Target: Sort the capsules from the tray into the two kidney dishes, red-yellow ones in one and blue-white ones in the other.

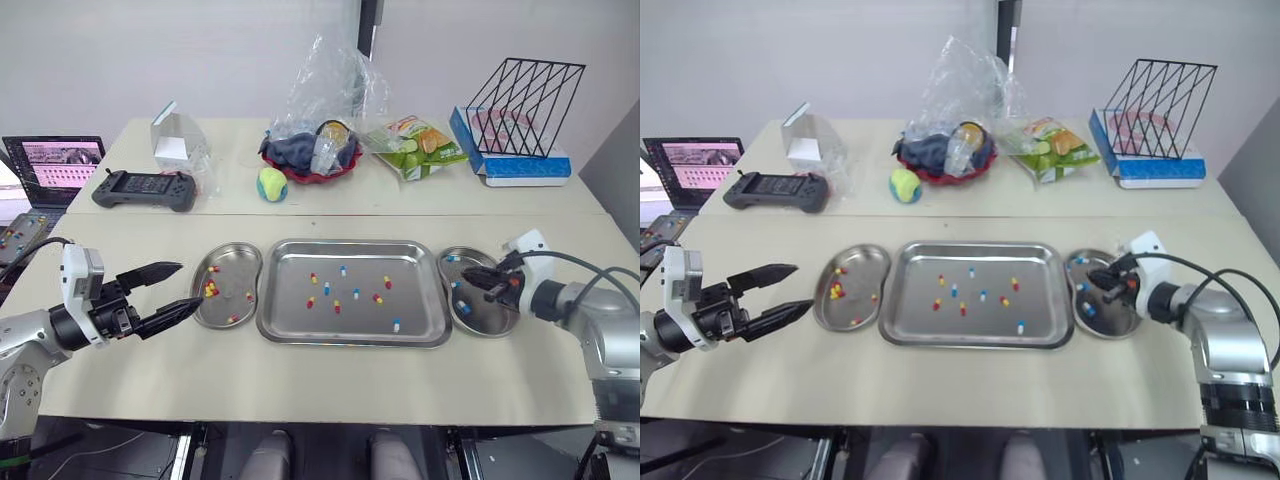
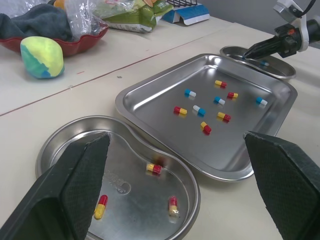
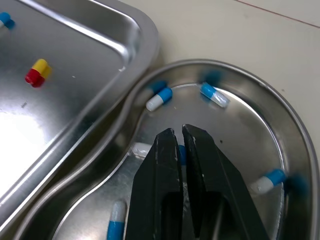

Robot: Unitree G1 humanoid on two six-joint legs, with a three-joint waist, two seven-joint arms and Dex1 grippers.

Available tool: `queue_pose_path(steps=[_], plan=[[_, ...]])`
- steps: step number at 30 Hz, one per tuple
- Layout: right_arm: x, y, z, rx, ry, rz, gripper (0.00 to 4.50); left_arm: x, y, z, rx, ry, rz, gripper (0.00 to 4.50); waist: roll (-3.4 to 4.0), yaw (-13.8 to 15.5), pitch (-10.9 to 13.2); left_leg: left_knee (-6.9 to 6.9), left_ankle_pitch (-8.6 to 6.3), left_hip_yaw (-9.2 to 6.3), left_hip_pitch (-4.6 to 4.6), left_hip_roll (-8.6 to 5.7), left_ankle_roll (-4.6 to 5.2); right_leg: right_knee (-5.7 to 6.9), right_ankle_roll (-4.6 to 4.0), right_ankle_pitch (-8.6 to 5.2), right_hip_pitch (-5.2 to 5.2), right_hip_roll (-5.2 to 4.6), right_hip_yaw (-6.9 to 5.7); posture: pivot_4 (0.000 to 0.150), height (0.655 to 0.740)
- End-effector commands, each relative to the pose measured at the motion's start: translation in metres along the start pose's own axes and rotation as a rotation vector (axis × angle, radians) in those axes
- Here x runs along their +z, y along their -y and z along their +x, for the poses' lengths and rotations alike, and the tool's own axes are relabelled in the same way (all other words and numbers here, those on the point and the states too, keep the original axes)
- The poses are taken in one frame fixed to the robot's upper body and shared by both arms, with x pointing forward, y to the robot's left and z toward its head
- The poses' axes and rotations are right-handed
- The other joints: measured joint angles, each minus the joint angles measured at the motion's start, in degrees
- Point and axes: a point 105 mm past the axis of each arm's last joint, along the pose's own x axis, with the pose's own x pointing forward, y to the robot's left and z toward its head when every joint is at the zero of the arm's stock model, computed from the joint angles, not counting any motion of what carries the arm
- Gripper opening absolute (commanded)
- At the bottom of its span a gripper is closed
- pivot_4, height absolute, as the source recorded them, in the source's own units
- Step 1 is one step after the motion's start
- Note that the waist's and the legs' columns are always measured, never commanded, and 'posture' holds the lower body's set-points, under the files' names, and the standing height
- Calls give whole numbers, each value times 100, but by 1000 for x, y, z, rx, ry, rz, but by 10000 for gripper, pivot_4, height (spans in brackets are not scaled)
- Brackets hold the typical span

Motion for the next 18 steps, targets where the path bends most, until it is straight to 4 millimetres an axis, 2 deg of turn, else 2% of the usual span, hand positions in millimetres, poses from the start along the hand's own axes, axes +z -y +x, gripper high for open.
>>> queue_pose_path(steps=[1, 3, 6, 7, 11, 16, 18], plan=[[4, 6, -9, -30, 37, -6, 153, 7, 2, -2, -1, -1, 50, 45000, 0, 3, 0, 1, 0, 0, 0, 0, 0, -1, 0, 0, 0, 0, 0, 1500, 7391], [2, 7, -9, -36, 38, 8, 153, 6, 3, -2, -4, -6, 49, 45000, 0, 9, 0, 2, 0, 0, -1, -1, 1, -2, 0, 0, 2, -1, 0, 1500, 7391], [6, 9, -12, -43, 48, 2, 10948, 6, 2, -4, 1, -4, 47, 45000, 0, 23, 0, 2, 0, 0, -1, -1, 1, -2, 0, 0, 2, -1, 0, 1500, 7391], [10, 11, -15, -47, 53, -2, 13289, 7, 0, -5, 4, -4, 49, 45000, 0, 33, 0, 3, 0, 0, 0, -1, 1, -2, 0, 0, 3, -1, 0, 1500, 7391], [20, 16, -27, -32, 82, -2, 27993, 9, -6, -7, 22, 7, 58, 45000, 1, 79, 0, 5, -1, 1, -1, -2, 1, -3, 0, 0, 4, -1, 1, 1500, 7391], [36, 27, -55, 5, 166, 29, 44755, 5, -16, -14, 66, 5, 62, 45000, 0, 91, 1, 5, -1, 2, -1, -2, 2, -6, 0, 0, 7, -1, 0, 1500, 7391], [39, 34, -66, 4, 207, 51, 44755, 6, -23, -20, 105, 23, 56, 45000, 0, 93, 1, 6, -1, 2, -1, -2, 3, -6, 0, 0, 7, -1, 0, 1500, 7391]])
